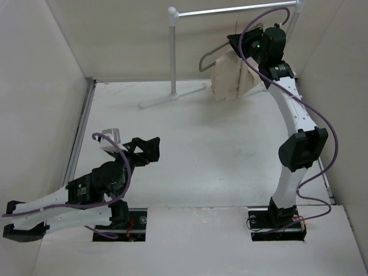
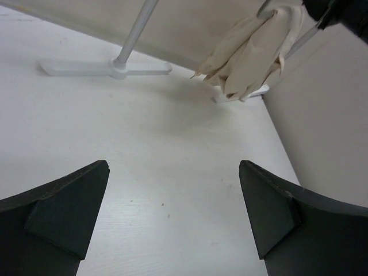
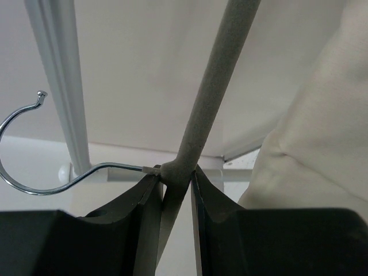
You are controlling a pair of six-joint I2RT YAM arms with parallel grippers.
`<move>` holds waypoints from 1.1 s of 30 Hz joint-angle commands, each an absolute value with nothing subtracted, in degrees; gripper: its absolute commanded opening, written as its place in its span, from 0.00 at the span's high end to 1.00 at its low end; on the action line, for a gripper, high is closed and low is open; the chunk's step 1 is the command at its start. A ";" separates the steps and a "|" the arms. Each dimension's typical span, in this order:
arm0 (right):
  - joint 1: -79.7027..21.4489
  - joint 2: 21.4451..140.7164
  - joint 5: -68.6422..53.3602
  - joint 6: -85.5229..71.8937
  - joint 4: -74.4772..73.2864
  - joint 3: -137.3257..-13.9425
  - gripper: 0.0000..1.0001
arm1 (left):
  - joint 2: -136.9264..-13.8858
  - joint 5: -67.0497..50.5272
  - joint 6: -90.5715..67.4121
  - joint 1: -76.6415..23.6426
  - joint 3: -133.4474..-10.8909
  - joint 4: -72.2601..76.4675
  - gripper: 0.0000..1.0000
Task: Place the trousers on the hanger
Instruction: Place the hanger at the clothesline.
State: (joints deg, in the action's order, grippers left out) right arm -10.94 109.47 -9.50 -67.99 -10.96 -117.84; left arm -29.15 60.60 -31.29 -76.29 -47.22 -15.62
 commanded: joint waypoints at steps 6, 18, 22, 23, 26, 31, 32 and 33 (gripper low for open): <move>-9.71 119.87 -11.69 -71.28 -12.74 -142.80 0.85 | -37.60 46.27 -41.13 -64.06 -46.41 -22.50 0.00; -9.10 116.62 -13.18 -70.22 -10.37 -140.26 0.85 | -45.17 30.06 -40.08 -50.67 -46.41 -16.44 0.00; -7.16 120.75 -14.06 -72.51 -12.04 -145.10 0.86 | -45.35 28.48 -40.43 -49.18 -45.70 -15.73 0.00; -6.90 121.63 -14.06 -72.68 -12.30 -145.89 0.86 | -45.26 28.30 -40.52 -48.91 -45.44 -15.56 0.00; -6.20 124.01 -13.89 -73.47 -12.92 -147.91 0.86 | -45.00 27.95 -40.69 -48.65 -45.18 -15.64 0.00; -5.14 126.74 -13.89 -73.04 -16.08 -150.03 0.86 | -44.04 28.21 -41.13 -48.65 -45.00 -16.52 0.00; -5.14 126.91 -13.80 -72.78 -16.78 -149.77 0.86 | -43.86 28.39 -41.22 -48.56 -44.91 -16.61 0.00; -5.14 127.26 -13.80 -72.51 -17.74 -149.59 0.85 | -43.68 28.39 -41.48 -48.47 -44.83 -16.79 0.00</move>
State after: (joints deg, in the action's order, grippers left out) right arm -5.19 127.22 -13.45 -72.90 -19.35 -146.74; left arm -45.17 28.45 -40.69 -48.99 -45.39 -17.80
